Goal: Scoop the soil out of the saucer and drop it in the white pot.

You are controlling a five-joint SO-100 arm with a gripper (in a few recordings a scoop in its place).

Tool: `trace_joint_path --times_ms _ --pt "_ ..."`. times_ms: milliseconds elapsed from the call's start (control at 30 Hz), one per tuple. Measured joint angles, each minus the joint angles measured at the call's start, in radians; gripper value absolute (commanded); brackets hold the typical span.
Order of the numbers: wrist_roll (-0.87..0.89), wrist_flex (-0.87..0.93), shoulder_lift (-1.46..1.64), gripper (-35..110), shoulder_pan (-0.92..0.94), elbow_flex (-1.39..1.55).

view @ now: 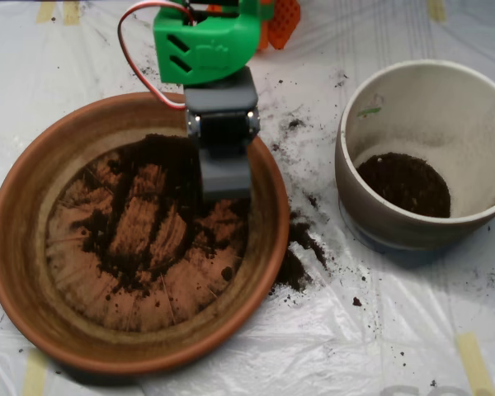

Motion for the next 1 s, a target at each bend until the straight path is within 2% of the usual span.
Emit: trace_joint_path --times_ms 267,633,700,767,1000 --pt "0.144 0.249 -0.031 -1 -0.166 -0.411" --pt "0.209 0.282 -0.087 0 -0.502 -0.505" --pt "0.209 0.282 -0.104 24 -0.552 -0.505" --pt "0.209 0.282 -0.107 38 -0.591 -0.502" --pt "0.202 0.236 -0.104 36 -0.615 -0.368"
